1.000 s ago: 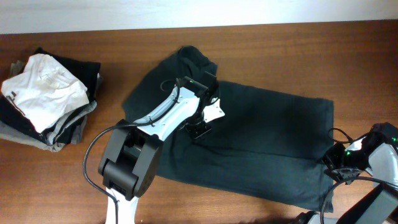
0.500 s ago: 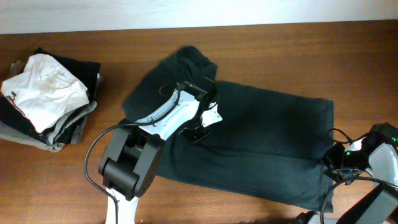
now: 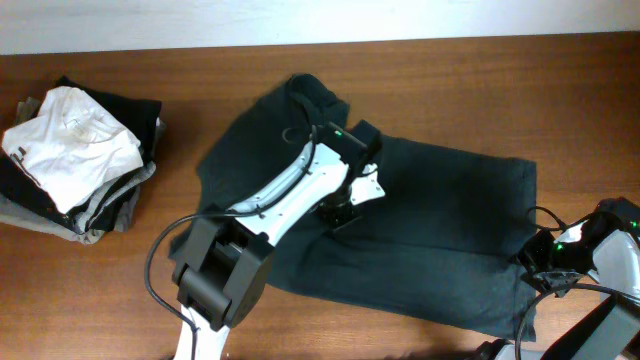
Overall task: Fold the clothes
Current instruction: 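Move the left gripper to the collar and right gripper to the right shoulder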
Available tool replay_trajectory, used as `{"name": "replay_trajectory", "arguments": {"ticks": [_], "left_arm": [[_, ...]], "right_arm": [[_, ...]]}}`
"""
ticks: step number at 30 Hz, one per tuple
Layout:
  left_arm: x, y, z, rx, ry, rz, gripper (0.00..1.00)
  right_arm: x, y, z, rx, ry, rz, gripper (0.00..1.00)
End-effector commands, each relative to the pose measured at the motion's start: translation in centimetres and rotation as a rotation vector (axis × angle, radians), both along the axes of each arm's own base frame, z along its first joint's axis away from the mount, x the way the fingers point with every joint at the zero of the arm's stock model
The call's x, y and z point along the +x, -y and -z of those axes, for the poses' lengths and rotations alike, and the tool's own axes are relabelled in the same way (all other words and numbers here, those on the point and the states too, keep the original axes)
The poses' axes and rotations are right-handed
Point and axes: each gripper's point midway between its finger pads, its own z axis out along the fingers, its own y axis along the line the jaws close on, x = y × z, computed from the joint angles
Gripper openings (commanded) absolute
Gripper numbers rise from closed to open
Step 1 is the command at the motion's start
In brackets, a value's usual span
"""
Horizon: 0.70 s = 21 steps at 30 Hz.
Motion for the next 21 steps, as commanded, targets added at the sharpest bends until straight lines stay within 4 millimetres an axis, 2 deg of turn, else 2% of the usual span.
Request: {"name": "replay_trajectory", "arguments": {"ticks": [1,5,6,7,9,10,14,16,19,21], "left_arm": [[-1.4,1.3,-0.2,-0.018,-0.034,0.015,0.04],[-2.1,0.9,-0.3,0.003,-0.058,0.018,0.11],[-2.2,0.7,-0.3,0.008,-0.062,0.018,0.19],[-2.2,0.5,-0.3,0.019,-0.062,0.019,0.40],[-1.7,-0.3,-0.2,0.059,-0.033,0.020,0.55],[-0.9,-1.0,-0.2,0.098,0.002,-0.007,0.58],[2.2,-4.4,-0.4,0.178,0.079,-0.157,0.61],[4.8,-6.6,-0.3,0.152,0.104,-0.289,0.64],[7.8,-8.6,-0.1,0.059,0.111,-0.410,0.63],[10.3,-10.0,-0.1,-0.015,0.136,-0.489,0.51]], "right_arm": [[0.5,0.5,-0.5,-0.015,0.027,-0.005,0.41],[0.5,0.5,-0.5,-0.015,0.027,-0.005,0.42],[0.5,0.5,-0.5,-0.015,0.027,-0.005,0.42],[0.5,0.5,-0.5,-0.016,0.027,-0.005,0.42],[0.5,0.5,-0.5,-0.015,0.027,-0.005,0.42],[0.5,0.5,-0.5,-0.015,0.027,-0.005,0.42],[0.5,0.5,-0.5,-0.014,0.026,-0.005,0.42],[0.5,0.4,-0.5,-0.013,0.025,-0.005,0.42],[0.6,0.3,-0.5,-0.005,0.032,-0.004,0.42],[1.2,-0.1,-0.8,0.020,0.066,-0.008,0.41]]}}
